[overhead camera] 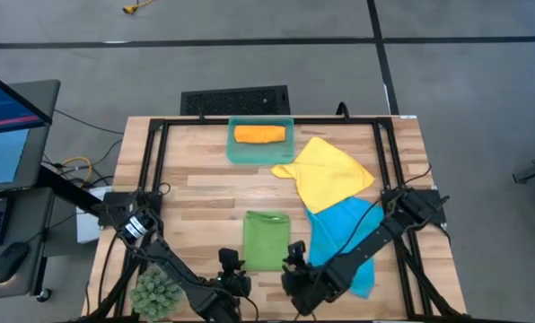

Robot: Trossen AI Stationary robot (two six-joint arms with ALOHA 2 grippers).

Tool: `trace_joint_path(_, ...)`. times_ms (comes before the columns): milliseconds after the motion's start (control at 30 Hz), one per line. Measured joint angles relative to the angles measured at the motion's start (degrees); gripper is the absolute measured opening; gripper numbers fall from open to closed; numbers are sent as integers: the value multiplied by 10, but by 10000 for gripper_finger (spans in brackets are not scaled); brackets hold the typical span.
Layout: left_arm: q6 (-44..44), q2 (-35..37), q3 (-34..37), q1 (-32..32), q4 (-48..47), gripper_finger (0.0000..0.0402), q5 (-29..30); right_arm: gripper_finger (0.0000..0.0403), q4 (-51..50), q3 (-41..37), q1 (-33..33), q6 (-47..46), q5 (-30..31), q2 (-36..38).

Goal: Roll microfiber towels into tight, uniform cylinder then place into a basket
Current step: Fold the green towel

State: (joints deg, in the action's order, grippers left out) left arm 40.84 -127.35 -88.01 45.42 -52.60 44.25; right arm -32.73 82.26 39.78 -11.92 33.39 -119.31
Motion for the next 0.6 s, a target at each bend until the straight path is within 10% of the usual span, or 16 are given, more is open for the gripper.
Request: trace_joint_path(600, -17, 3, 27, -16, 31, 165, 5, 240, 15, 1, -50, 4, -100, -14)
